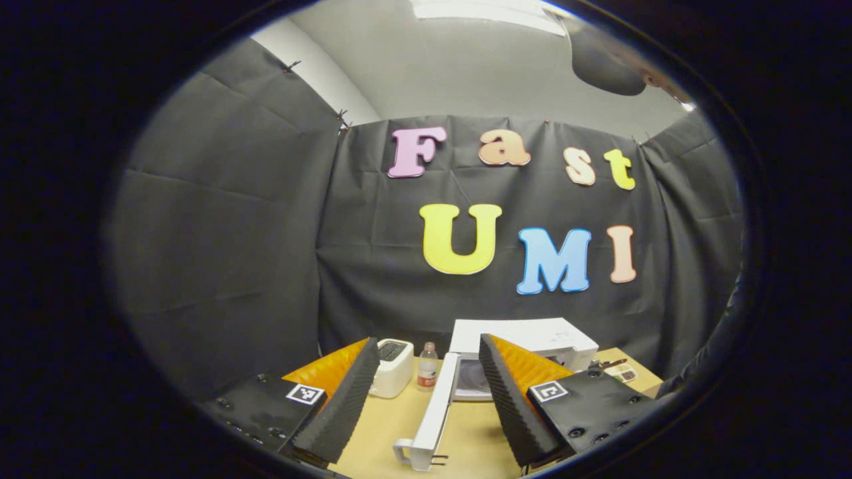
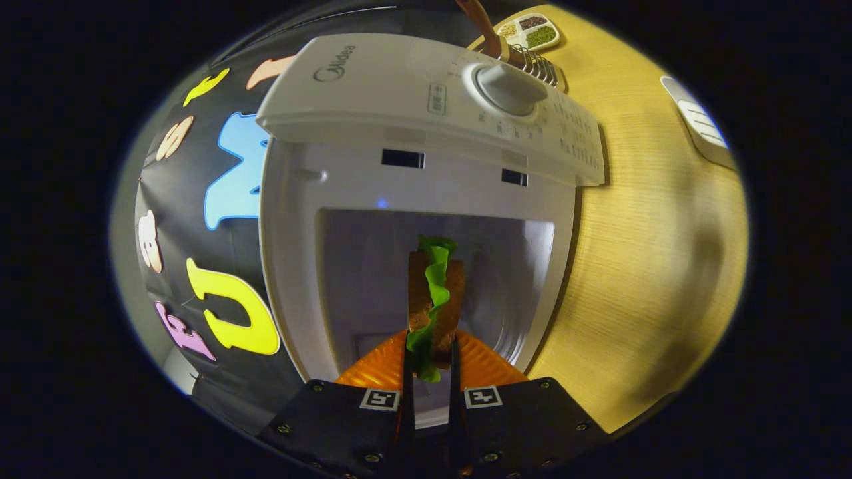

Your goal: Open the microwave oven with the left hand, put the food in, and close the microwave oven.

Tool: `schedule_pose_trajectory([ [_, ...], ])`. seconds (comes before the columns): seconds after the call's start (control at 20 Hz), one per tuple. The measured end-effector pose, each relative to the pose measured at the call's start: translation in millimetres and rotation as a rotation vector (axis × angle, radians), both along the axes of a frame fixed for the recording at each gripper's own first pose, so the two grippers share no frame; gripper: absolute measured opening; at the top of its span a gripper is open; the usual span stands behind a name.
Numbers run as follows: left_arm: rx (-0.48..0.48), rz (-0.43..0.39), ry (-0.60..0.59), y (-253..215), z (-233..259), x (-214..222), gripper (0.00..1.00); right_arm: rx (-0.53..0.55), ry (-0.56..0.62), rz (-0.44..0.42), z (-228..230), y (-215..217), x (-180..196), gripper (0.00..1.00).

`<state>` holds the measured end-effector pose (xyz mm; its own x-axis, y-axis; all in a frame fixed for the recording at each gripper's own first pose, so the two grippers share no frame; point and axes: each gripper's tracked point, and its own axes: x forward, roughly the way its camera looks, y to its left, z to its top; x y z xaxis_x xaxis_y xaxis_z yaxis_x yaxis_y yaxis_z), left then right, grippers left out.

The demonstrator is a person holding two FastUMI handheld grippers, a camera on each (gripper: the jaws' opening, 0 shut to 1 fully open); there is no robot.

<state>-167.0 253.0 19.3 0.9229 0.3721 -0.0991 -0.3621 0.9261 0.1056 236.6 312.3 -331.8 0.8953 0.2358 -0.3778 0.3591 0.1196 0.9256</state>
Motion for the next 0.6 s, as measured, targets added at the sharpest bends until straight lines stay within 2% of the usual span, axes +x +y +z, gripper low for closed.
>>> schedule_pose_trajectory([
  [0.15, -0.009, 0.038, 0.016, 9.1, -7.0, -12.2, 0.96, -0.051, 0.039, -0.003, -22.6, 18.0, 14.5, 0.21],
  [0.3, -0.012, 0.073, 0.026, 17.5, -8.2, -22.4, 0.96, -0.035, 0.068, -0.037, -38.1, 24.8, 27.0, 0.21],
  [0.5, -0.012, 0.086, 0.014, 21.7, -2.7, -25.6, 0.97, -0.100, 0.068, -0.002, -41.8, 31.2, 38.9, 0.21],
  [0.55, -0.013, 0.083, 0.013, 20.6, -3.5, -25.1, 0.97, -0.118, 0.058, 0.005, -40.0, 29.4, 40.0, 0.29],
  [0.6, -0.014, 0.077, 0.013, 18.8, -4.1, -22.9, 0.97, -0.121, 0.059, 0.018, -38.7, 29.7, 38.8, 0.33],
])
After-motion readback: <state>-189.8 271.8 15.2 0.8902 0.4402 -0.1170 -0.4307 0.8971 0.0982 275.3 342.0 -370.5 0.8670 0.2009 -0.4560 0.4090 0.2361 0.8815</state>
